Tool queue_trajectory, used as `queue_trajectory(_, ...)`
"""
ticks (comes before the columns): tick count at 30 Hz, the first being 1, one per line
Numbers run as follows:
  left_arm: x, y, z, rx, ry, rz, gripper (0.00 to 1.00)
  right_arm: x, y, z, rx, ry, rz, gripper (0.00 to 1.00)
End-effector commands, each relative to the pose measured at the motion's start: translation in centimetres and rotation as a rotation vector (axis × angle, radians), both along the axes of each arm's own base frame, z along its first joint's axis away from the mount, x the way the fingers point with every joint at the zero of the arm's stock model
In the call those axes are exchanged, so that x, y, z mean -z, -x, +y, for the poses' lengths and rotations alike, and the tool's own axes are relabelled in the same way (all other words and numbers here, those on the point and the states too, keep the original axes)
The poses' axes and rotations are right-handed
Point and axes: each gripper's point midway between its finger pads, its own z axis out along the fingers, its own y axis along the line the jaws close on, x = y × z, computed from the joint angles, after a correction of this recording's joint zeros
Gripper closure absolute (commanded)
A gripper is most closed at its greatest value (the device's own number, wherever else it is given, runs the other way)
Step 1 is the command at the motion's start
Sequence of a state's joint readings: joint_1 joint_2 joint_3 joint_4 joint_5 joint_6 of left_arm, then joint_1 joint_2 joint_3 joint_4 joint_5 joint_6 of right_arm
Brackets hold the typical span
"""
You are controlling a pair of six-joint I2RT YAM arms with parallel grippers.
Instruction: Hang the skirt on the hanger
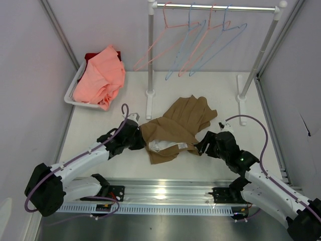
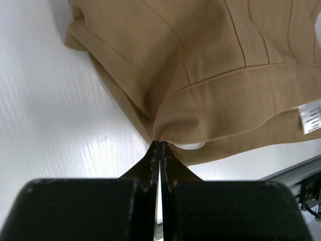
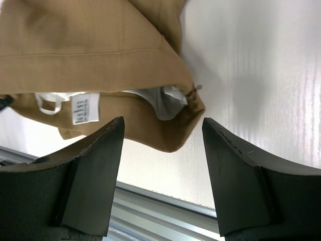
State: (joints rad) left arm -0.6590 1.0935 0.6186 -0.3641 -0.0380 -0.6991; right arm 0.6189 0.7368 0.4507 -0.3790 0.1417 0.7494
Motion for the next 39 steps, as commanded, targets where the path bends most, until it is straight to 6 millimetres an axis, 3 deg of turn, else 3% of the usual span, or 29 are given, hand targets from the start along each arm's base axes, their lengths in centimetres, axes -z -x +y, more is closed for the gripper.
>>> queue_trajectory(1,-2.7,-1.5,-0.1,-0.022,-0.005,-0.071,1.0,-0.6,-0.3,-0.5,0.028,0.029,-0.009,0.31)
queue_trajectory(8,-3.1,-2.1,0.2,-0.029,-0.033,-0.075,1.0,2.2,-1.2,-0.4,0.03,0.085,0.025,0.37)
queue_trajectory(13,-3.0,-2.3,0.5,-0.032,-0.043,-0.07,1.0,3.8,-2.5,1.0,-0.005,0.091,0.032,0.4)
queue_trajectory(16,-1.9,-2.2,1.1,-0.046,-0.045,-0.042,1.0,4.4,-3.1,1.0,-0.005,0.11,0.028,0.57)
queue_trajectory(18,-0.8,-2.1,1.6,-0.067,-0.037,-0.023,1.0,4.3,-4.2,-0.5,0.046,0.159,0.023,0.72)
queue_trajectory(20,0.3,-1.7,1.8,-0.076,-0.032,0.002,1.0,3.4,-5.1,-1.4,0.079,0.147,0.007,0.8)
queue_trajectory(22,1.5,-1.3,2.0,-0.081,-0.034,0.022,1.0,2.4,-6.1,-3.0,0.13,0.136,-0.023,0.81)
queue_trajectory(25,2.4,-1.2,1.6,-0.076,-0.014,0.028,1.0,1.1,-6.5,-3.0,0.11,0.116,-0.062,0.77)
queue_trajectory(27,3.2,-0.8,1.3,-0.059,0.01,0.036,1.0,1.4,-6.1,-2.0,0.058,0.098,-0.059,0.73)
queue_trajectory(30,4.2,0.0,0.4,-0.017,0.064,0.034,1.0,2.1,-4.6,-0.3,-0.01,0.1,-0.052,0.57)
queue_trajectory(35,3.1,-0.1,-0.8,0.022,0.141,-0.038,0.98,2.4,-2.2,1.7,-0.072,0.119,-0.047,0.37)
queue_trajectory(39,2.6,0.0,-1.0,0.039,0.162,-0.065,0.9,1.9,-1.0,1.6,-0.093,0.151,-0.053,0.31)
